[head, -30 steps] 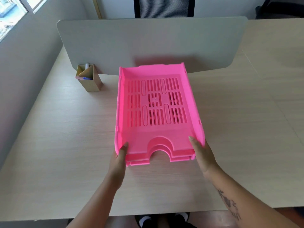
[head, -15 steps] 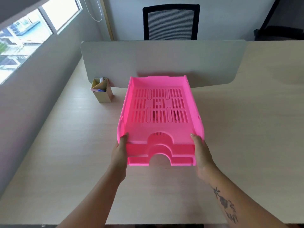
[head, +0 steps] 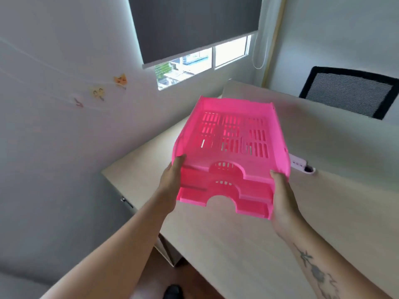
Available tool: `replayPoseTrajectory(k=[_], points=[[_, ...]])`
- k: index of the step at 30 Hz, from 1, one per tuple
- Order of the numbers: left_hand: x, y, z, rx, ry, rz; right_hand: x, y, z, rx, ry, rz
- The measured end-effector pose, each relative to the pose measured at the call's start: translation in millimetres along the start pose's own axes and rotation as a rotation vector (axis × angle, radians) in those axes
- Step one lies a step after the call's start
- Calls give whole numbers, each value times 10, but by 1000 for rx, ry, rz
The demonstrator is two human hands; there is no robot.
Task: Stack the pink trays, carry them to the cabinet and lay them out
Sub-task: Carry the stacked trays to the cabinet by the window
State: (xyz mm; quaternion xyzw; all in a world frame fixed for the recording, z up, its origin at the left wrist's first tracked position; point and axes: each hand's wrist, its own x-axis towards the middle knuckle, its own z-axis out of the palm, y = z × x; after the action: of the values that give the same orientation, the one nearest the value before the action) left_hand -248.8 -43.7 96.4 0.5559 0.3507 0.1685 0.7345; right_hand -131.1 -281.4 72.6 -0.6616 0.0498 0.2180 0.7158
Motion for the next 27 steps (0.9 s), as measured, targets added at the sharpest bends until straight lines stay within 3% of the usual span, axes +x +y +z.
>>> replayPoseTrajectory(k=[12,22,27], points=[[-1677,131,-2043,-219,615,150,-1273,172,1724,-140,-627,-8],[-3485,-131,-3365,-274,889,322,-2814,829,2966,-194,-1083,56],[-4174,-365,-3874,-297,1039,336,-3506,1169,3395,-207,-1283,-18]])
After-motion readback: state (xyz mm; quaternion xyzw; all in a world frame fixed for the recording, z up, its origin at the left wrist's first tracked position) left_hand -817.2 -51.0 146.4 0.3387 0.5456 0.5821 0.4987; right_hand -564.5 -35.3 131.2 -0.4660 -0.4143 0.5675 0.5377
